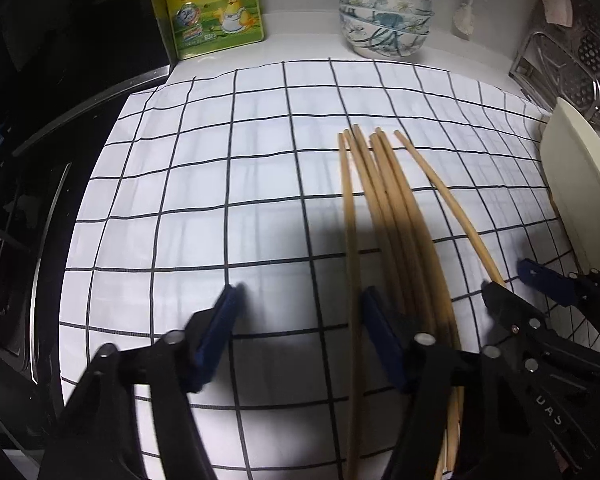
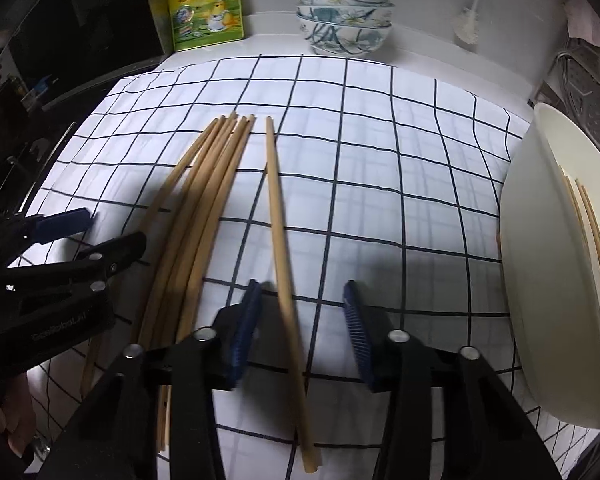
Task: Organize utensils
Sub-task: 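Close the left tool on one chopstick while the right tool grasps another, then carry both held chopsticks up and over the cream-white basin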
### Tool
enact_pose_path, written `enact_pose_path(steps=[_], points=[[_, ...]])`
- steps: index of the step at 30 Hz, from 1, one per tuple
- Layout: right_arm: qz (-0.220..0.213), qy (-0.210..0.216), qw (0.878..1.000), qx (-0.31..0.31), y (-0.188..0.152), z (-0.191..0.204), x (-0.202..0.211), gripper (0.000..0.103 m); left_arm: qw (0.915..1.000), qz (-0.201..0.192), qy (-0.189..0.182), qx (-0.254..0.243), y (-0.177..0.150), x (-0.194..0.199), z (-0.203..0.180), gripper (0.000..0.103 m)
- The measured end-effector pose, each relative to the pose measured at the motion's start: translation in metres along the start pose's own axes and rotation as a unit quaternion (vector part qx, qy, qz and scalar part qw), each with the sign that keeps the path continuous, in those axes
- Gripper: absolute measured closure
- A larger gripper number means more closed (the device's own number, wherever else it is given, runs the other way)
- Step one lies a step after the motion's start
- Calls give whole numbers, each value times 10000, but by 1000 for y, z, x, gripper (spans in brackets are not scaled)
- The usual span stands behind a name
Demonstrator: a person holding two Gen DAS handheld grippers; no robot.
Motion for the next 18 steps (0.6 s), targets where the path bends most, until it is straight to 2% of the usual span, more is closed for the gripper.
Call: enact_pose_path(steps=[1, 2, 3, 4, 11, 18], points=[[-2, 18, 10000, 14, -1, 1, 1, 81, 10000, -11, -16, -22, -1, 1, -1, 62], [0, 35, 10000, 12, -1, 1, 1, 89, 10000, -13, -34, -41, -1, 2, -3, 77], [19, 34, 10000, 0, -1, 1, 2, 95, 10000, 12, -70, -59, -2, 4, -4, 84], [37, 67, 10000, -23, -1, 0, 2, 96, 9999, 47, -109, -63, -3, 4, -5, 96], [-5, 349, 9988, -340, 2, -9, 16, 96, 9991, 254, -341, 35, -2, 13, -1, 96], [-186, 820, 9949, -560, 6, -15, 59, 96, 9993, 63, -380, -26, 7, 47, -2, 96]])
Point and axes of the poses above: each gripper's, at about its wrist camera, not at the fingertips, and x roughly against the way its jaws point, z to its left, y to its top, the point moved 3 cm from there along -x, roughly the way its jaws point, and after that the axes turned 6 degrees about z, right-handed, at the moved point
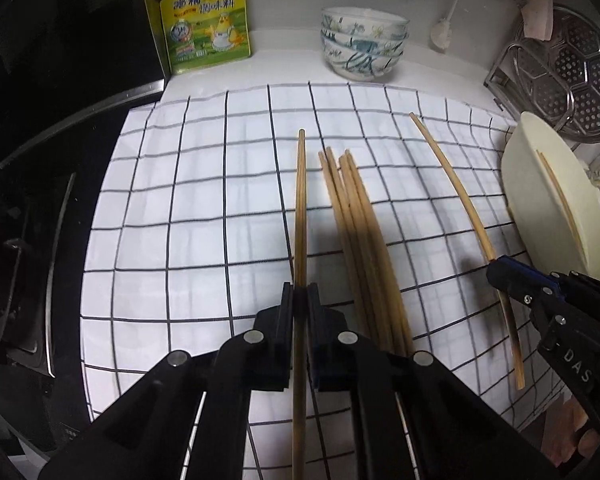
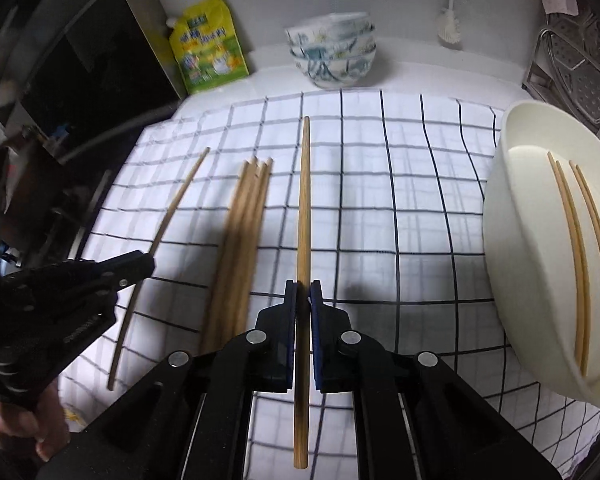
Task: Organize utensils
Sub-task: 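Carry both held chopsticks up and over the cream-white basin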
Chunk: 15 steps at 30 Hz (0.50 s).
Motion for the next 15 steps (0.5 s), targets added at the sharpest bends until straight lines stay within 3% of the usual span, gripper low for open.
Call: enact_pose_path(steps=[6, 15], points=[[-328, 77, 9994, 99, 9, -5, 45, 96, 9993, -367, -24, -20, 15, 38, -20, 96], [-759, 8, 9970, -145, 24, -64, 97, 96, 9980, -536, -246, -212, 33, 57, -70, 96]])
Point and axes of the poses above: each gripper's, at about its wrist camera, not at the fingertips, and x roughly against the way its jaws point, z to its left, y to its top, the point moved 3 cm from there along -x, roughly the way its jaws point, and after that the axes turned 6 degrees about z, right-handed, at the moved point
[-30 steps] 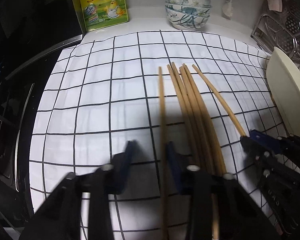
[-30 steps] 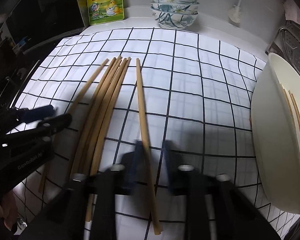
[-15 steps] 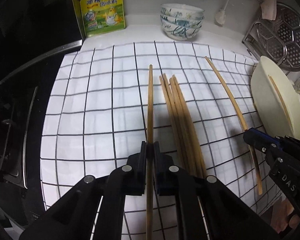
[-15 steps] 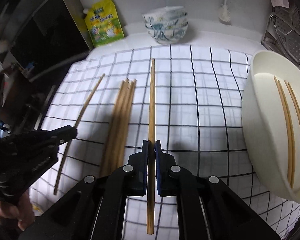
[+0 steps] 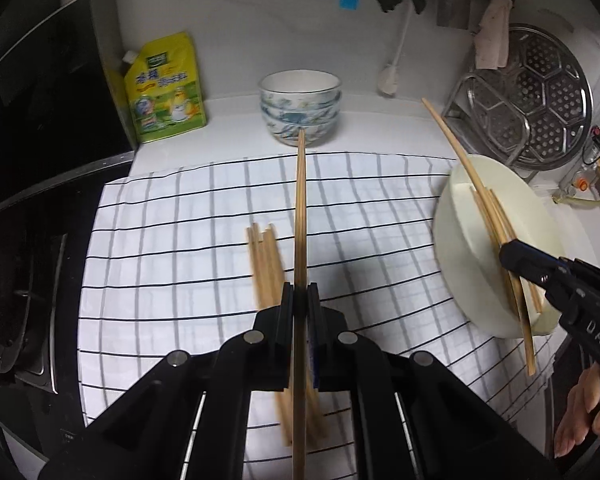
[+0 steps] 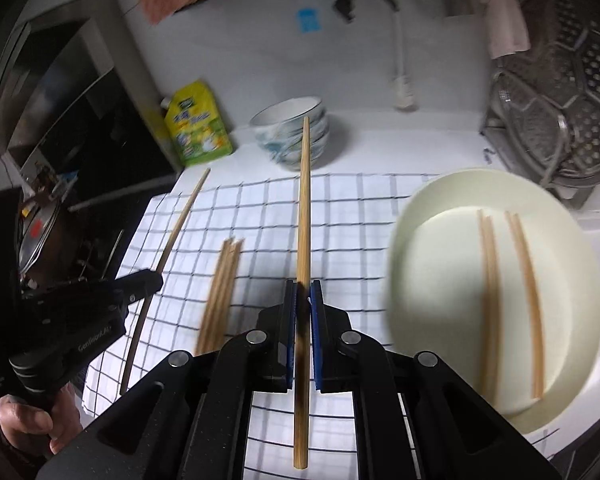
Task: Organize utensils
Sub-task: 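Carry both held chopsticks up and over the cream-white basin, then open the left tool while the right tool opens, dropping chopsticks into basin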
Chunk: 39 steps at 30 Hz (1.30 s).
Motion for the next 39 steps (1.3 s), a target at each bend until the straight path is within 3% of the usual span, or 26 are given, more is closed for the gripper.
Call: enact_pose_path(steps=[5, 14, 22, 31, 39], points=[[-214, -136, 9991, -350, 3, -45, 19, 96, 9995, -24, -97, -295, 8, 2, -39, 96], [-209, -271, 9954, -898, -15, -128, 36, 96, 9973, -66, -421, -595, 27, -6, -114, 96], [-104, -254, 9925, -1189, -21, -186, 26, 96, 9940, -11, -580, -931, 50, -28, -189, 96], [273, -165, 9912, -1282, -26, -219, -7, 96, 9907, 326, -686, -1126, 62, -73, -249, 96], [548, -81, 9892, -1355, -33, -235, -28, 96, 9893, 669, -545, -1174, 54, -107, -264, 96]])
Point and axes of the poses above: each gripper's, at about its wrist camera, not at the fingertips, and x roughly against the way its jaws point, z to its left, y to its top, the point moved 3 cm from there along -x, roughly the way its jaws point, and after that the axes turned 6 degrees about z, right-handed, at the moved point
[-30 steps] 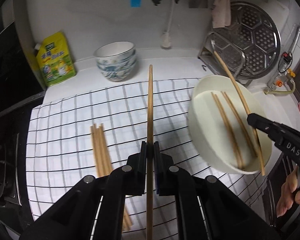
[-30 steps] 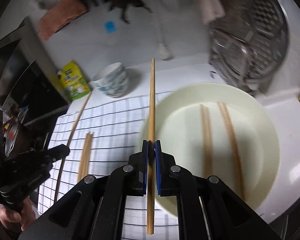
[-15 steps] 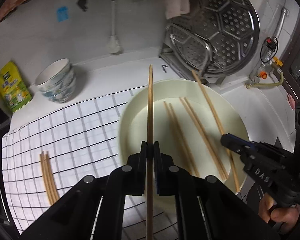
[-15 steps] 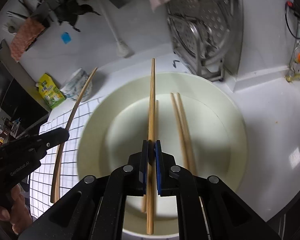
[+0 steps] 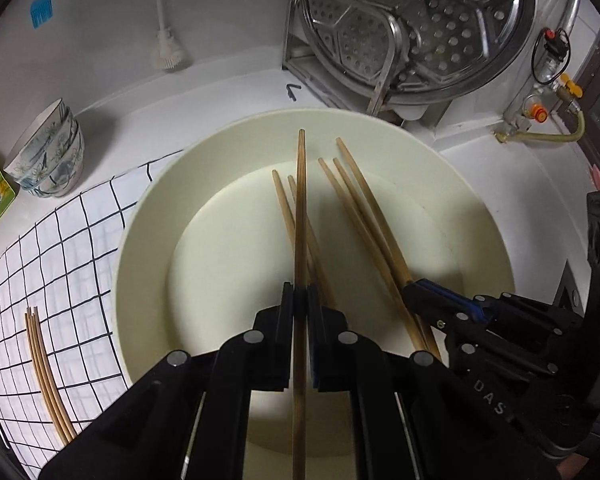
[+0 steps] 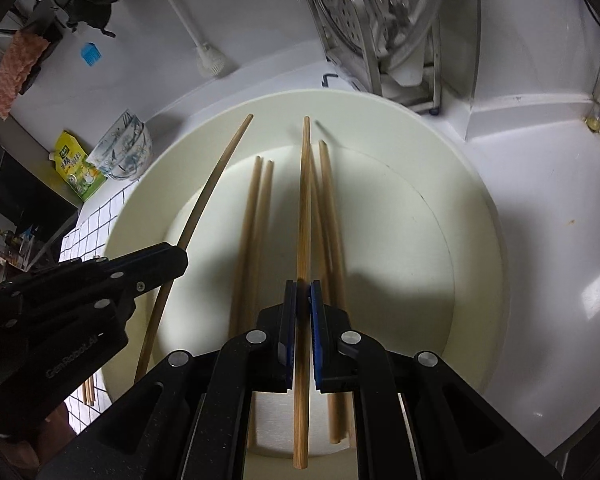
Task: Organize utensils
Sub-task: 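Open the left tool while the right tool opens, dropping chopsticks into basin, then move both open tools back to the chopstick bundle on the cloth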
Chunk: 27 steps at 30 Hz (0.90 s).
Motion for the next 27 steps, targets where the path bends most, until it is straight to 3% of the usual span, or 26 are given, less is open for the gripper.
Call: enact_pose_path(steps=[6, 8, 10, 11, 27], points=[[76, 49, 9999, -48, -3, -5, -5, 93, 9999, 46, 117, 90, 2, -5, 1, 91], [9, 88, 9999, -72, -3, -6, -1, 85, 9998, 8, 129, 152, 2, -3, 4, 70], [-63, 58, 10000, -36, -2, -4, 3, 84, 9995, -87, 181, 248, 2, 3, 10, 51], [-92, 32, 10000, -15, -2, -4, 5, 84, 9993, -150, 201, 289, 2, 7, 12, 47], [-426, -84, 9990, 64, -15, 31, 44, 78, 9968, -572, 416, 379, -25, 65, 43, 46]])
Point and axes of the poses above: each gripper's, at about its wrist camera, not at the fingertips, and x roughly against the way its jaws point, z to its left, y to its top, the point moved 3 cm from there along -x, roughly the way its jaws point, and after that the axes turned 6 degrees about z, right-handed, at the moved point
